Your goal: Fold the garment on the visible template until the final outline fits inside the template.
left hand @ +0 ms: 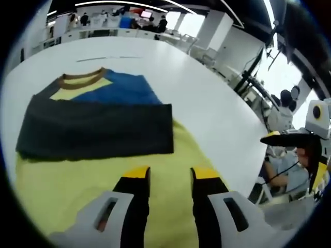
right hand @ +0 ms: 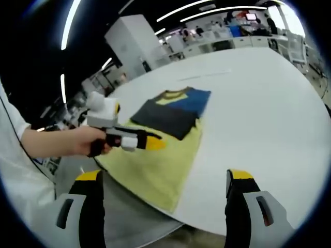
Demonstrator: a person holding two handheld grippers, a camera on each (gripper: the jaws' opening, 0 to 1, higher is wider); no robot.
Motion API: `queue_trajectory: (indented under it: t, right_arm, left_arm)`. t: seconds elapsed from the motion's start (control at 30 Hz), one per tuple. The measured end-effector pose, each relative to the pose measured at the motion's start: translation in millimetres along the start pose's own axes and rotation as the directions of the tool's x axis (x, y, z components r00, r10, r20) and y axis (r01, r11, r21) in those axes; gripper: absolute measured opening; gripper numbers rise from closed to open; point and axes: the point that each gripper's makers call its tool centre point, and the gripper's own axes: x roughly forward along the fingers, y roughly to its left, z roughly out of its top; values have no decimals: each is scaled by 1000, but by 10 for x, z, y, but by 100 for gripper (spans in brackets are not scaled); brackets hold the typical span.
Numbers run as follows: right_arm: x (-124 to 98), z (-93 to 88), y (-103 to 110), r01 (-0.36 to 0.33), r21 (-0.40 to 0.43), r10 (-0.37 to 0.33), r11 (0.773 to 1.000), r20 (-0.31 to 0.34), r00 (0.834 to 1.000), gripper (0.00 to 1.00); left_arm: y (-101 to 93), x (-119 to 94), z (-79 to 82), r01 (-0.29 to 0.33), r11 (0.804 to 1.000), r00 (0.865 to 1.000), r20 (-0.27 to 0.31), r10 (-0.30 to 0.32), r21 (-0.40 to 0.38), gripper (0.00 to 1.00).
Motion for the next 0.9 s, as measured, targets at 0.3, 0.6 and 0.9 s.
queue_trajectory:
  t: [0.3,0.6,0.9]
  right_arm:
    - [-11,-16,145,8,-11,-8,1000,8,1000,98]
    - [20,21,241,9,-36,-9,999,5,1000,98]
    - [100,34,340,-4,-54,4,999,-3,1000,98]
  left_arm:
    - [139,-326,-46,-1,1000,1000,18,1,12,32]
    - [243,-542,-45,0,1000,999,37,-1,13,36]
    - [387,-763,-48,-6,1000,999,48,5,20,41]
